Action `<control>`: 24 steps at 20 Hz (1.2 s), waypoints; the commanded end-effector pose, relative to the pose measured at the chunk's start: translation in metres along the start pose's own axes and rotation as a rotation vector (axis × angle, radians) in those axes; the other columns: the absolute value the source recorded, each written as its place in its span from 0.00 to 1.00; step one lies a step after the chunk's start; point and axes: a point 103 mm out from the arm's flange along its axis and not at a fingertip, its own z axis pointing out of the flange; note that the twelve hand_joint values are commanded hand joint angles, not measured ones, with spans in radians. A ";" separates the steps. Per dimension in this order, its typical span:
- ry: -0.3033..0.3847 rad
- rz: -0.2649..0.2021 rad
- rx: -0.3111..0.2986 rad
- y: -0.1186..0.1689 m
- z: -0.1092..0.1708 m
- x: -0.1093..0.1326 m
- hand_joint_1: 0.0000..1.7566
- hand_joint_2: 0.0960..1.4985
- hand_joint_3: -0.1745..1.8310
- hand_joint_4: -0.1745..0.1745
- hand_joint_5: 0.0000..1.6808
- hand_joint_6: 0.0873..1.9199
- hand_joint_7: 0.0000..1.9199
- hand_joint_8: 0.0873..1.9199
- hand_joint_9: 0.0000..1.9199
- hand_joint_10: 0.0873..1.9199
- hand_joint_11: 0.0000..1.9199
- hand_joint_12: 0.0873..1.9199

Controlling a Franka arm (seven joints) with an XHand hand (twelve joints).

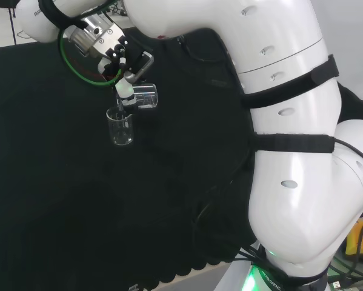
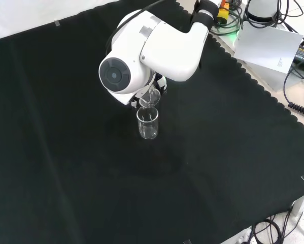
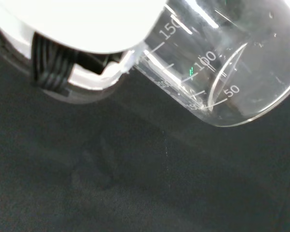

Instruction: Pour the water from the handheld beaker into the one on the table.

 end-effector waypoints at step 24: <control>-0.055 0.032 0.052 0.002 -0.006 0.003 0.66 0.37 0.43 0.84 0.81 0.24 0.77 0.11 0.75 0.01 0.55 0.46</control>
